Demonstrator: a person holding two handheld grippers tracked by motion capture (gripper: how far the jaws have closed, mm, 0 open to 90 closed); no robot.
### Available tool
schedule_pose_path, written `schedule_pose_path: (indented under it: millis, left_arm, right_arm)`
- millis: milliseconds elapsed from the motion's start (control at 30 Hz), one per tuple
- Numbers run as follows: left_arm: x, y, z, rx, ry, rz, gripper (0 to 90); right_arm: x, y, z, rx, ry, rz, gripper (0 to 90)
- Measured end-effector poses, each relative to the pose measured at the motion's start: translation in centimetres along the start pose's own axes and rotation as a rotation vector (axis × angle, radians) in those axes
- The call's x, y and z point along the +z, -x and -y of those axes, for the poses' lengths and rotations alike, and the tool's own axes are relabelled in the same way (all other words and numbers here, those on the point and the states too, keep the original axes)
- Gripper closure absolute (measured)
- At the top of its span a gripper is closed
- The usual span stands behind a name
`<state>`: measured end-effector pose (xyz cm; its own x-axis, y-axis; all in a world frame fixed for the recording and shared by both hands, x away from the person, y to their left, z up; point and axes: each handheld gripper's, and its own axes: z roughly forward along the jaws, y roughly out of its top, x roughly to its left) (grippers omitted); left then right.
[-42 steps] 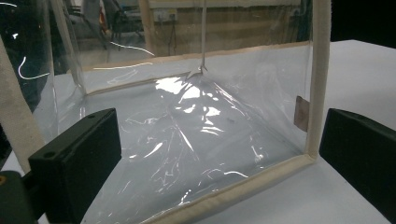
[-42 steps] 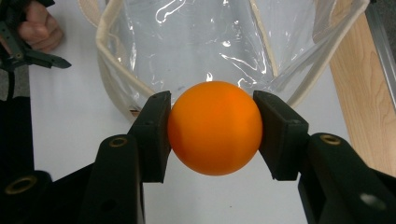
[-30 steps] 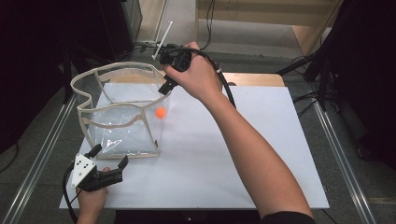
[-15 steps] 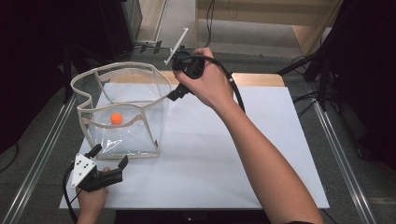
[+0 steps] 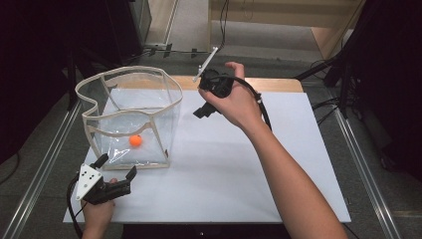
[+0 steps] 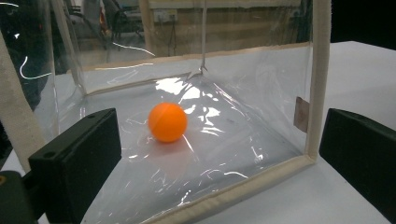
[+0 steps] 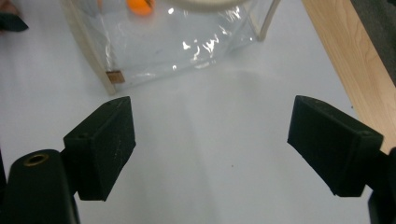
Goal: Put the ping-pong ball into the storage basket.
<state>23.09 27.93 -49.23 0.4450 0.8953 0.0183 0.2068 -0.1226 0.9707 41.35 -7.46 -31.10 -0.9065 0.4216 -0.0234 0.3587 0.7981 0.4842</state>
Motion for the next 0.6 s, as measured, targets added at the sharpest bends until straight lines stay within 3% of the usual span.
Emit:
schedule_pose_path:
  millis: [300,433,600]
  left_arm:
    - [0.0,0.1,0.0,0.005,-0.004,-0.001,0.0]
    - [0.0,0.1,0.0,0.004,-0.003,-0.001,0.0]
    - [0.0,0.1,0.0,0.008,-0.004,0.000,0.0]
  right_arm:
    - [0.6,-0.2,2.4,0.038,-0.004,-0.024,13.2]
    - [0.8,-0.5,4.0,0.074,0.000,-0.013,10.5]
    - [1.1,-0.5,5.0,0.075,-0.001,-0.030,10.3]
